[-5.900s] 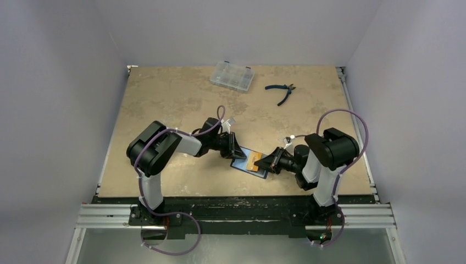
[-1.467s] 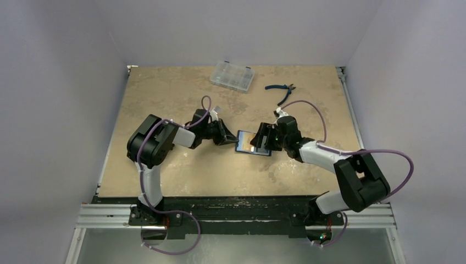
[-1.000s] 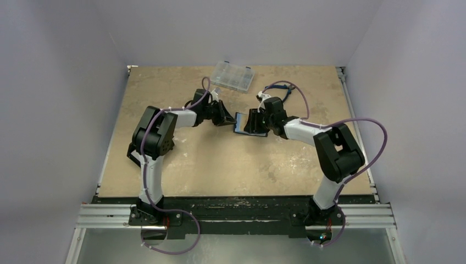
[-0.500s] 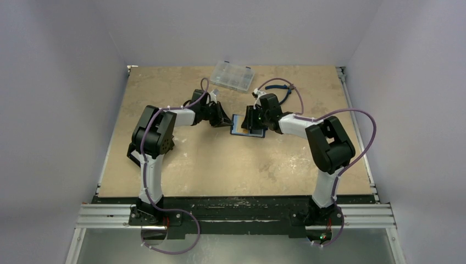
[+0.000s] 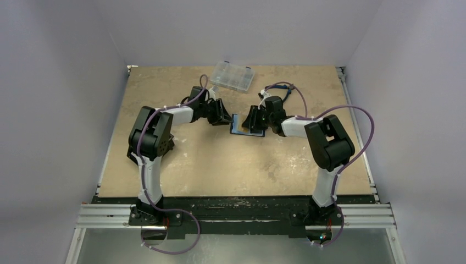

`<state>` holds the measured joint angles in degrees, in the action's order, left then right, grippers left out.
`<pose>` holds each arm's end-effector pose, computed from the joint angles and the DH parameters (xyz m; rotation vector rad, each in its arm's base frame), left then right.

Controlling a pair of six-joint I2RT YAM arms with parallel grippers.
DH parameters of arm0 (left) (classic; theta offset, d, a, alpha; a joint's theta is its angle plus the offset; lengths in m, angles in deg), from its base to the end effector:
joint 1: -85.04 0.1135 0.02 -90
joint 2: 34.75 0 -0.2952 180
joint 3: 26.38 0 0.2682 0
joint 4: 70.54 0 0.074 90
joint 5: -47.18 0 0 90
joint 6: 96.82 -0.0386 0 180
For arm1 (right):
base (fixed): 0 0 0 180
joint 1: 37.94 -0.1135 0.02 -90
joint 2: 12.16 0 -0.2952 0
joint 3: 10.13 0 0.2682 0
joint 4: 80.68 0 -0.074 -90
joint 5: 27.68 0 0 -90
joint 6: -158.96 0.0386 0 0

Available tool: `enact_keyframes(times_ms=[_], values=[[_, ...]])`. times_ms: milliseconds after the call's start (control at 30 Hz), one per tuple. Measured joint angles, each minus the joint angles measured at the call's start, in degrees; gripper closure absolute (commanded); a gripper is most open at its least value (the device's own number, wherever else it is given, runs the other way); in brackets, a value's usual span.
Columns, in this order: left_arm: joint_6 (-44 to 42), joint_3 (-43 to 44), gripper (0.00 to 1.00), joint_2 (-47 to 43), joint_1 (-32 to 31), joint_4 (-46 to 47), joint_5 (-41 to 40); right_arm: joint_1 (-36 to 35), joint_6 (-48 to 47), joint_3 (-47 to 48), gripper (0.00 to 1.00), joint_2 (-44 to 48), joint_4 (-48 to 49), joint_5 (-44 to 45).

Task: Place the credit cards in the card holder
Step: Insert the credit card into the card holder.

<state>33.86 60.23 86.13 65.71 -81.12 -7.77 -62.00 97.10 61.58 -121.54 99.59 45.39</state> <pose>0.4343 -0.1758 0.1414 -0.1401 2.5084 -1.1990 0.3774 0.1808 0.1607 -0.0877 2.3176 0.8121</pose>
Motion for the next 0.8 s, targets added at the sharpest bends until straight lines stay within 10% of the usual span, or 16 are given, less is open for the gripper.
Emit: enact_keyframes(times_ms=[433, 800], values=[[-0.5, 0.2, 0.24, -6.1, -3.1, -0.4, -3.4, 2.1, 1.5, -1.1, 0.61, -1.1, 3.9, -4.3], [3.2, 0.1, 0.34, -3.6, -4.0, 3.3, -4.0, 2.6, 1.8, -1.1, 0.62, -2.1, 5.3, -6.7]])
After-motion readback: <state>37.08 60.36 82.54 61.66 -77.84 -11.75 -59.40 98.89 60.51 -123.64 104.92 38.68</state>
